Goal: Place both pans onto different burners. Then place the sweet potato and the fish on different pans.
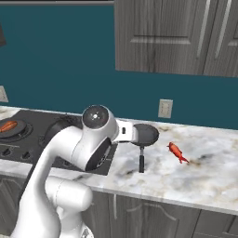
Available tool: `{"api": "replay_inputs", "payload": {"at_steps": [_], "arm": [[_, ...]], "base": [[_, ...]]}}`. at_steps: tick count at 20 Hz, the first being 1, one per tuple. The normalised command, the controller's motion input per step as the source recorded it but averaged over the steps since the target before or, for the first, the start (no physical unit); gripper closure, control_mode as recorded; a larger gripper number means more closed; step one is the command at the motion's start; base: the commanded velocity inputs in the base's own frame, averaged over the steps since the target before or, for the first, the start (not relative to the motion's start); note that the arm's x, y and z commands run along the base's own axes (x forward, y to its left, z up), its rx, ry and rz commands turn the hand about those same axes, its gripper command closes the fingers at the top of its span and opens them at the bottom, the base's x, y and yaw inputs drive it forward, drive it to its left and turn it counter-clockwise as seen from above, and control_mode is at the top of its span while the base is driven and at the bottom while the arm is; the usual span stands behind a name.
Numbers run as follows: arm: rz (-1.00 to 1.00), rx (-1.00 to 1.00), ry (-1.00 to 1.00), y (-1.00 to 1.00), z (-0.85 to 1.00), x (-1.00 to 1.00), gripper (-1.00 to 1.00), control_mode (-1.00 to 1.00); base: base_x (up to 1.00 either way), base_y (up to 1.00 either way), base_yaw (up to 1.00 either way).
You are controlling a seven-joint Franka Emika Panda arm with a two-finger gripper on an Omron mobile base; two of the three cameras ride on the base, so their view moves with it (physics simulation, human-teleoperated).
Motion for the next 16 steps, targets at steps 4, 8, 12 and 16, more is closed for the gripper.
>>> {"api": "replay_inputs", "payload": {"at_steps": [4, 8, 12, 16], "arm": [[0.00, -0.02, 0.06, -0.35, -0.41, 0.36, -1.00, -1.00], [-0.01, -0.06, 0.04, -0.07, -0.59, 0.28, -1.00, -1.00], [-0.02, -0.05, 0.03, 0.00, -0.44, 0.19, -1.00, -1.00], [0.00, 0.00, 0.00, -0.01, -0.12, 0.00, -1.00, -1.00]], "base": [[0.00, 0.00, 0.00], [0.00, 0.00, 0.00], [0.00, 0.00, 0.00], [0.00, 0.00, 0.00]]}}
